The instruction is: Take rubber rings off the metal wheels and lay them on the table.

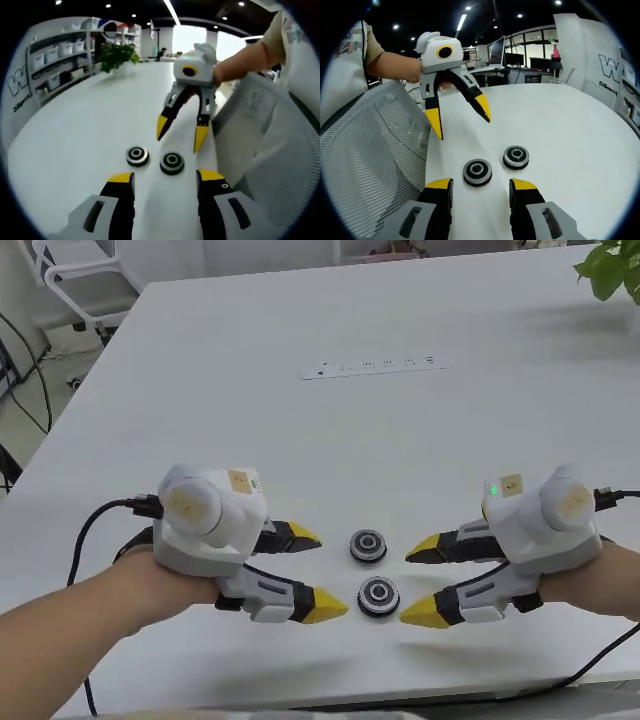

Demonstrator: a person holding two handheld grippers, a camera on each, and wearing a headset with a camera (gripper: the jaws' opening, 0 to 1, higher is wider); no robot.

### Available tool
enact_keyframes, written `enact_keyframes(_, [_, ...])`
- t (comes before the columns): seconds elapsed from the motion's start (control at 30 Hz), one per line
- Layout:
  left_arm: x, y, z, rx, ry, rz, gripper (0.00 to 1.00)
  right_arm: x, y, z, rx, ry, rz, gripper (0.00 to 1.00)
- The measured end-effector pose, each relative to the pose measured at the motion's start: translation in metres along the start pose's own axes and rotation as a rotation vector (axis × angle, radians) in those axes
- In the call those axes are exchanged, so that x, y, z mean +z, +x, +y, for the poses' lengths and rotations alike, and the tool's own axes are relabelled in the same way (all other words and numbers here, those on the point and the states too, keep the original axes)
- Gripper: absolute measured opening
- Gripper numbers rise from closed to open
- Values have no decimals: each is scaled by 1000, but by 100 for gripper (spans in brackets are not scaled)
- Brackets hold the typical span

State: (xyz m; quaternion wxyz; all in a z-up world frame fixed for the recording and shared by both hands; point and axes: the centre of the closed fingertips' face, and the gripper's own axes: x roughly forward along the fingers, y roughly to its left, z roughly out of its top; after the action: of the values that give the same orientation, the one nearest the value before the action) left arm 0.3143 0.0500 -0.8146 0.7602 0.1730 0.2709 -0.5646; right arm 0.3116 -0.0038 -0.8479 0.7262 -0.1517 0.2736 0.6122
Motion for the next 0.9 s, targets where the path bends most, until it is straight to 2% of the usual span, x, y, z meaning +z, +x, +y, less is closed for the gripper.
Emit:
enact_keyframes(0.3, [-2,17,-10,-49,-11,17,41,-4,5,3,23,0,16,37])
enact_keyframes(0.63, [0,28,-14,-75,-21,22,32,-5,12,8,49,-11,29,31])
enact_keyframes(0.9, [-3,41,-20,-88,-23,42,28,-5,15,10,55,-18,30,28])
